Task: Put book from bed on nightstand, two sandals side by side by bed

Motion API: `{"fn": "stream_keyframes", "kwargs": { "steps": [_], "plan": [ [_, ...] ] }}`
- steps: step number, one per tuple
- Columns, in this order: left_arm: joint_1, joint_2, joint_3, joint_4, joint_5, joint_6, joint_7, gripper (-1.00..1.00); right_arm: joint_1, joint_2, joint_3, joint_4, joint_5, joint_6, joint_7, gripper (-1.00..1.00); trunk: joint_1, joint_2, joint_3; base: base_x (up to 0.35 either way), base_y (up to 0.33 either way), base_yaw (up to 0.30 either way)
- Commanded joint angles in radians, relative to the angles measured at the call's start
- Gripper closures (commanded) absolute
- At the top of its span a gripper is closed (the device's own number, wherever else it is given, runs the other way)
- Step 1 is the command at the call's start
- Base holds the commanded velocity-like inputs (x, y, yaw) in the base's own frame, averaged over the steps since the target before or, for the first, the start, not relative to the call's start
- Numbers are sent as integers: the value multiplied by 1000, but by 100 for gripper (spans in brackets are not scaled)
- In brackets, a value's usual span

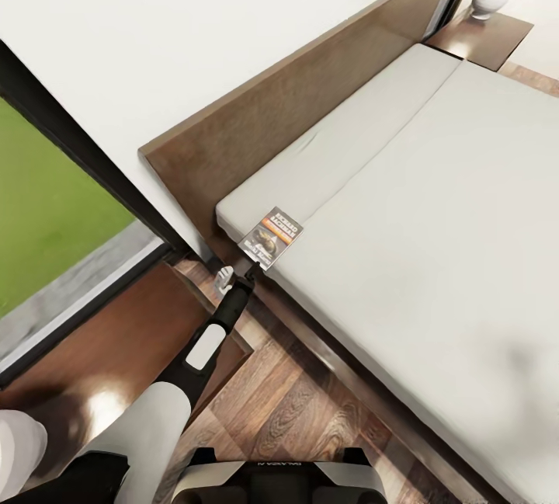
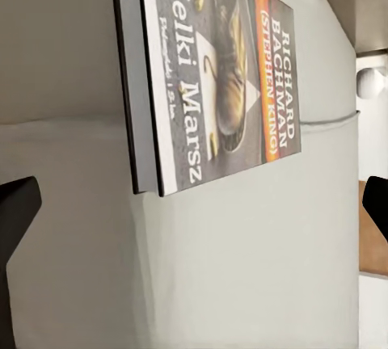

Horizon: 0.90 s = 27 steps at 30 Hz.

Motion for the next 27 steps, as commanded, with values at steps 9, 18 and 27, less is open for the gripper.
{"fn": "stream_keyframes", "kwargs": {
  "steps": [9, 18, 27],
  "plan": [
    [-1, 0, -3, 1, 5, -5, -2, -100, -1, 0, 1, 1, -2, 10, 3, -100, 0, 0, 0, 0, 0, 0],
    [-1, 0, -3, 1, 5, -5, -2, -100, -1, 0, 1, 1, -2, 10, 3, -100, 19, -35, -16, 0, 0, 0],
    [-1, 0, -3, 1, 5, -5, -2, -100, -1, 0, 1, 1, -2, 10, 3, -100, 31, -56, -26, 0, 0, 0]
  ]
}}
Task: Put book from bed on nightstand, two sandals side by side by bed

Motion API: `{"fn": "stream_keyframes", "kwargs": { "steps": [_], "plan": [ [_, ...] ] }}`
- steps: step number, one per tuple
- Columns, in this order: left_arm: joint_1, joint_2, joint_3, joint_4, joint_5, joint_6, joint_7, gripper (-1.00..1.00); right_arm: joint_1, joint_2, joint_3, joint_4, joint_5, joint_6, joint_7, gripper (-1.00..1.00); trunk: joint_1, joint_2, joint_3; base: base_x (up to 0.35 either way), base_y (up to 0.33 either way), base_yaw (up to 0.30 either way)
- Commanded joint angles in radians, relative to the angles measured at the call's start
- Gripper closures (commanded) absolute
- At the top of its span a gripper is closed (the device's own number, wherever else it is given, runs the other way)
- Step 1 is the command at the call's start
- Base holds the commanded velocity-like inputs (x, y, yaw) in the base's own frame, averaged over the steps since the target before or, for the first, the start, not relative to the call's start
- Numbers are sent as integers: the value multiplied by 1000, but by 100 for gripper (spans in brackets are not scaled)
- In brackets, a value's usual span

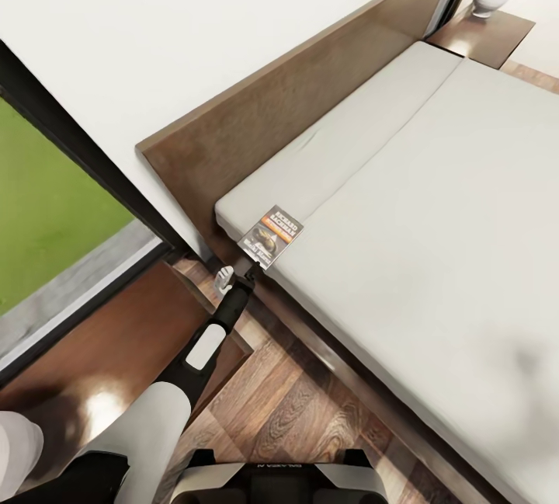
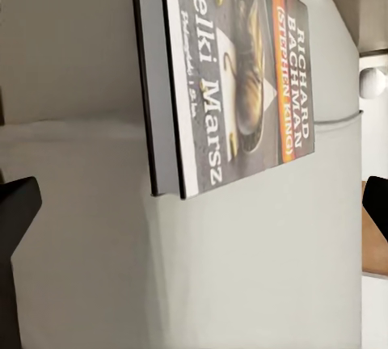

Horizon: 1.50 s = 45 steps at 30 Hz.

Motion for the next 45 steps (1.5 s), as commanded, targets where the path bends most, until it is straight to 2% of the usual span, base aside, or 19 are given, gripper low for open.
{"fn": "stream_keyframes", "kwargs": {
  "steps": [1, 9, 45],
  "plan": [
    [-1, 0, -3, 1, 5, -5, -3, -100, -1, 0, 1, 1, -2, 10, 3, -100, 4, -8, -4, 0, 0, 0],
    [0, 0, -3, 1, 5, -5, -2, -100, -1, 0, 1, 1, -2, 10, 4, -100, 35, -64, -29, 0, 0, 0],
    [0, 0, -3, 1, 5, -5, -2, -100, -1, 0, 1, 1, -2, 10, 5, -100, 35, -64, -29, 30, -24, 0]
  ]
}}
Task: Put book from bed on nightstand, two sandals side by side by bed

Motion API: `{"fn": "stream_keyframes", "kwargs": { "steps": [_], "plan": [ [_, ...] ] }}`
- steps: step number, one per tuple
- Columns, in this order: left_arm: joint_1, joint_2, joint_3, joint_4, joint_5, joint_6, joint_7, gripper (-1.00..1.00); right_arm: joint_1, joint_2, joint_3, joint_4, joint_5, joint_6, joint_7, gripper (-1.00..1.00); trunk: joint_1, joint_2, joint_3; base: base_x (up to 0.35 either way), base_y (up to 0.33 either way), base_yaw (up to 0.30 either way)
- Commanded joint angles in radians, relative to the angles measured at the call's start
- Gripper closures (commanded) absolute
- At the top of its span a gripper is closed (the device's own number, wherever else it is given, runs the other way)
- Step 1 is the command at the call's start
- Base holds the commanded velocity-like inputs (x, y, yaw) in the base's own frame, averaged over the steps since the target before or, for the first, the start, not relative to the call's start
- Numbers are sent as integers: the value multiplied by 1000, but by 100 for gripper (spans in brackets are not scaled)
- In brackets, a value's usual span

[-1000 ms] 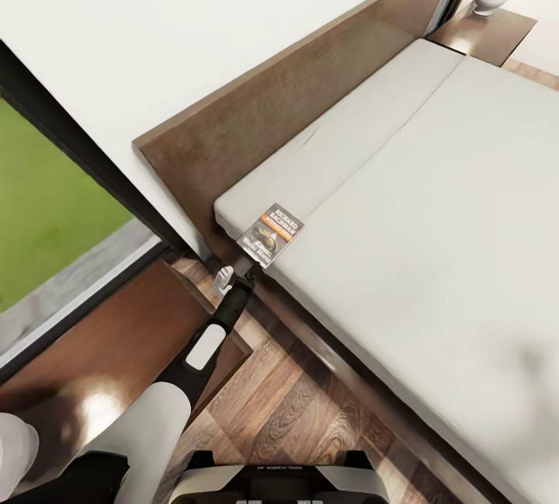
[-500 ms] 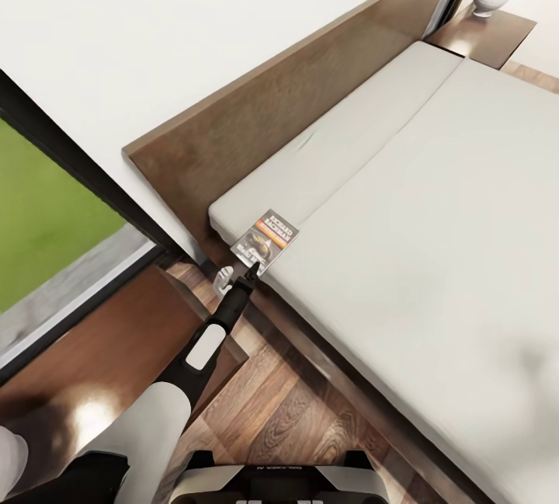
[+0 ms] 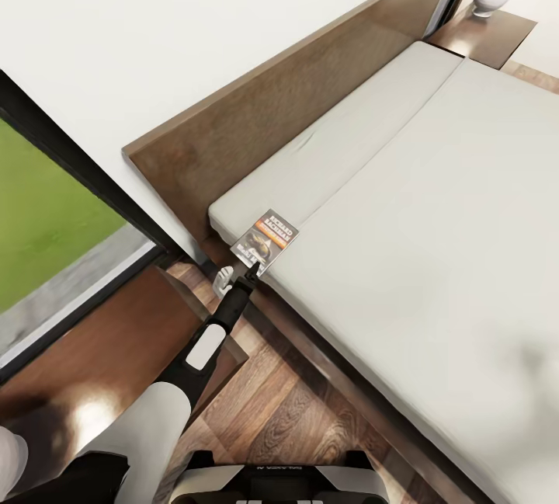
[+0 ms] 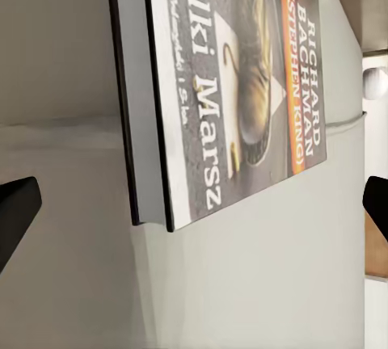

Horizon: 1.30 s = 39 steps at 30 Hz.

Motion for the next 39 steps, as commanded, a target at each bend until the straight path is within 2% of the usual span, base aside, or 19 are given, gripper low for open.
{"fn": "stream_keyframes", "kwargs": {
  "steps": [1, 39],
  "plan": [
    [-1, 0, -3, 1, 5, -5, -2, -100, -1, 0, 1, 1, -2, 10, 3, -100, 0, 0, 0, 0, 0, 0],
    [0, 0, -3, 1, 5, -5, -2, -100, -1, 0, 1, 1, -2, 10, 3, -100, 0, 0, 0, 22, -19, 0]
  ]
}}
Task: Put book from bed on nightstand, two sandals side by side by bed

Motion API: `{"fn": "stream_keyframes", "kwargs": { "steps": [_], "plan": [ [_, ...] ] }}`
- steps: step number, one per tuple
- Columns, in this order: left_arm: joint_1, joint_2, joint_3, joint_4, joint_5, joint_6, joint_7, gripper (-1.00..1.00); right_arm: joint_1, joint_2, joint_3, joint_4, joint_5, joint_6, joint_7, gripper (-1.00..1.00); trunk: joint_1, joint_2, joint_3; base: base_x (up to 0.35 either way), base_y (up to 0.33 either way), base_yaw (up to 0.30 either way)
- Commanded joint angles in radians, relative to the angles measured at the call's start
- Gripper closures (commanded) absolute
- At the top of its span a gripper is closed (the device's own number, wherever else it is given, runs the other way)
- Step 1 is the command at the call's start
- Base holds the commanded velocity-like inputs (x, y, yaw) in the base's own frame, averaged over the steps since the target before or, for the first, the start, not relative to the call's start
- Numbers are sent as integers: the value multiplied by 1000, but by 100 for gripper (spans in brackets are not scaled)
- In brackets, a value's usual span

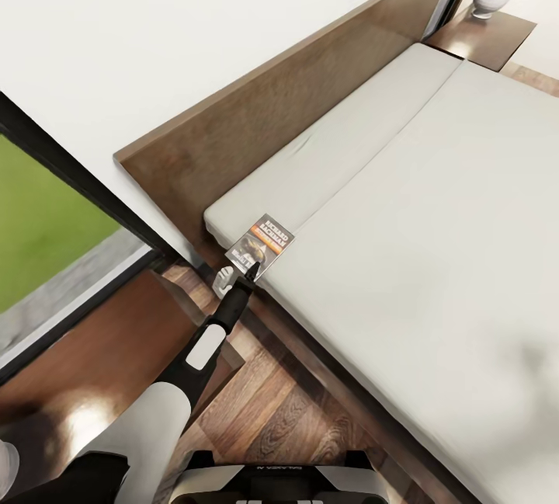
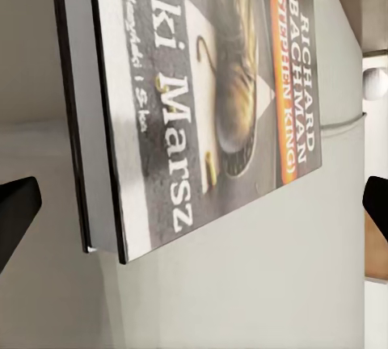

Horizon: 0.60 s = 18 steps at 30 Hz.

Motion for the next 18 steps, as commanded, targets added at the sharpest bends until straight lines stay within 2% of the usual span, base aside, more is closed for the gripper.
{"fn": "stream_keyframes", "kwargs": {
  "steps": [1, 6, 18],
  "plan": [
    [-1, 0, -3, 1, 5, -5, -2, -100, -1, -1, 1, 1, -2, 10, 3, -100, 0, 0, 0, 43, 0, 0],
    [0, 0, -3, 1, 5, -5, -3, -100, -1, -1, 1, 1, -2, 10, 3, -100, 0, 0, 0, 126, 0, 0],
    [-1, 0, -3, 1, 5, -4, -2, -100, -1, -1, 1, 1, -2, 10, 3, -100, 0, 0, 0, 12, 0, 0]
  ]
}}
